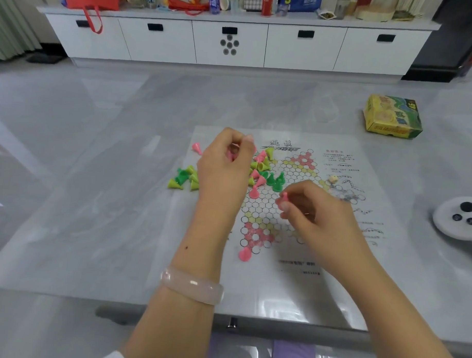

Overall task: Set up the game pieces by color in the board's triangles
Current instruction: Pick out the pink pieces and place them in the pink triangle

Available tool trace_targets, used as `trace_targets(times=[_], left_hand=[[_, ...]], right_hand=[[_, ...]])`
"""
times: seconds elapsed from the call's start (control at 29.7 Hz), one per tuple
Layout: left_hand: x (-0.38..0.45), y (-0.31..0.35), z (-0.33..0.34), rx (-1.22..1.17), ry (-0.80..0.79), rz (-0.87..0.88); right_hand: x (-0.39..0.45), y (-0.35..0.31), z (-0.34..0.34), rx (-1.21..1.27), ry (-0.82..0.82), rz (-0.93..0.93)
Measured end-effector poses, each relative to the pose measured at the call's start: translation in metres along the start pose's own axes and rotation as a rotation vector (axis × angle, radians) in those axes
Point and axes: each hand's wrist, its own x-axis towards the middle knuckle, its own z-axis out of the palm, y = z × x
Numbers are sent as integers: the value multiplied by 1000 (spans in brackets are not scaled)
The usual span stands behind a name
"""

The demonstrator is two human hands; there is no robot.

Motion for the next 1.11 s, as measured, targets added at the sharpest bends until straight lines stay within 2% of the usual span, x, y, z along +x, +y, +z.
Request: trace_targets(times=[0.17, 0.4, 0.5, 0.61, 0.77, 0.94, 1.11], left_hand=[[-6, -5, -17, -452, -45, -298], [-15, -17, -48, -978, -89, -725], [-19, -25, -58, -1182, -122, -838], [-13, -32, -70, -1302, -106, -844], [6, -37, -78, -1345, -73, -805], [17, -30, -76, -1297, -64, -746], [17, -32, -77, -1287, -50, -765]], right_hand=[[2, -19, -2, 239, 2, 141], [-3, -21, 6, 99, 27, 161], [-7, -13, 13, 20, 29, 181], [-7, -13, 15, -167, -77, 85], [-3, -8, 18, -337, -199, 28], [-3, -6, 18, -346, -343, -20], [-1, -1, 19, -307, -386, -51]])
